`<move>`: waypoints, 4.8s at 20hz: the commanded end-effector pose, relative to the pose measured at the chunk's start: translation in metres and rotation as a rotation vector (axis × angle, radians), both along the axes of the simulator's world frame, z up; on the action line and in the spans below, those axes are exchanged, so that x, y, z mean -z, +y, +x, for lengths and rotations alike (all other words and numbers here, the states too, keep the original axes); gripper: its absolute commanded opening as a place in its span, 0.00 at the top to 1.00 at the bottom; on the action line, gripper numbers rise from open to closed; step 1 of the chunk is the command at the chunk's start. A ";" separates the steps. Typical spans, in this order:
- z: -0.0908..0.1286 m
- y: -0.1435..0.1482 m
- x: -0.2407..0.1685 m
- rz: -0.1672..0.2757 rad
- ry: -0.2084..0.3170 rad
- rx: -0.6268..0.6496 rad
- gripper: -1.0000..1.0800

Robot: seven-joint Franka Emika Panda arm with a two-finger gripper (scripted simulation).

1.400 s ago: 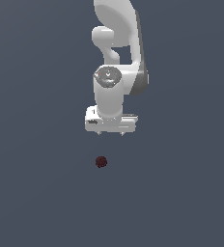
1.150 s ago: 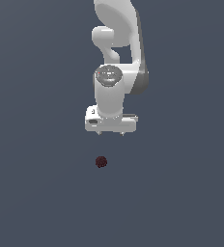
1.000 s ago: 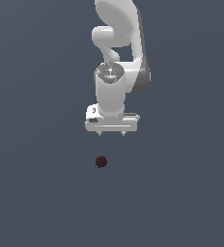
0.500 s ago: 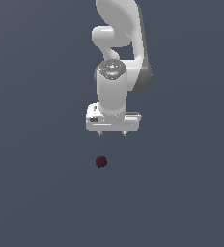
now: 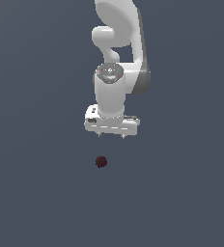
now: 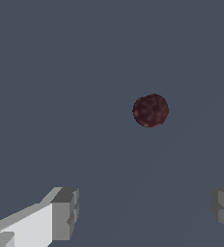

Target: Pick up the object and move it to a goal position.

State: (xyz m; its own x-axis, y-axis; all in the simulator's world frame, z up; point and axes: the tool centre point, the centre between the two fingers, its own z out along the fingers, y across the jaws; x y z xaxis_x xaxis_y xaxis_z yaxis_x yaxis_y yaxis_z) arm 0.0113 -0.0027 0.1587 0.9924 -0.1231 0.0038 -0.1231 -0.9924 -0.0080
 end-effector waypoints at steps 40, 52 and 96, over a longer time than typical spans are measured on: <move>0.056 -0.045 0.072 0.000 0.013 1.142 0.04; 0.061 -0.050 0.080 -0.003 0.009 1.264 0.04; 0.062 -0.015 0.073 -0.003 0.010 1.266 1.00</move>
